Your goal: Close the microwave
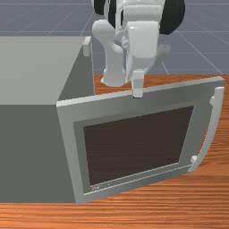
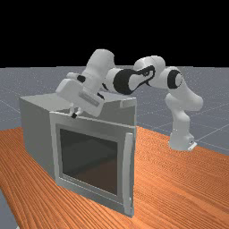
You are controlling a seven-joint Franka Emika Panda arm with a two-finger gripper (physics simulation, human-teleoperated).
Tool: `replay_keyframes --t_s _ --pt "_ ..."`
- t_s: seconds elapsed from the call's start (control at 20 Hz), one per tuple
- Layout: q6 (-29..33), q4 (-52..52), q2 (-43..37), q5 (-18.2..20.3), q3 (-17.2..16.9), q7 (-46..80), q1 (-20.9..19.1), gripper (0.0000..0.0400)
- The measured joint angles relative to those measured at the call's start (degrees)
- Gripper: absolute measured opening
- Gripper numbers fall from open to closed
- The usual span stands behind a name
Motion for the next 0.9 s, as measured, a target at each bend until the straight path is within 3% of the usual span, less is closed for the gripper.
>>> replay_keyframes --t_s 0.75,0.8,0.9 --pt "6.7 -4.0 -0.2 -0.3 0.1 0.1 0.0 0.0000" --pt "-0.9 -1.8 -0.8 -0.1 0.3 -0.2 -0.1 0.0000" --pt "3.9 -7.6 -3.6 -0.5 0.3 -0.1 0.0 0.0000"
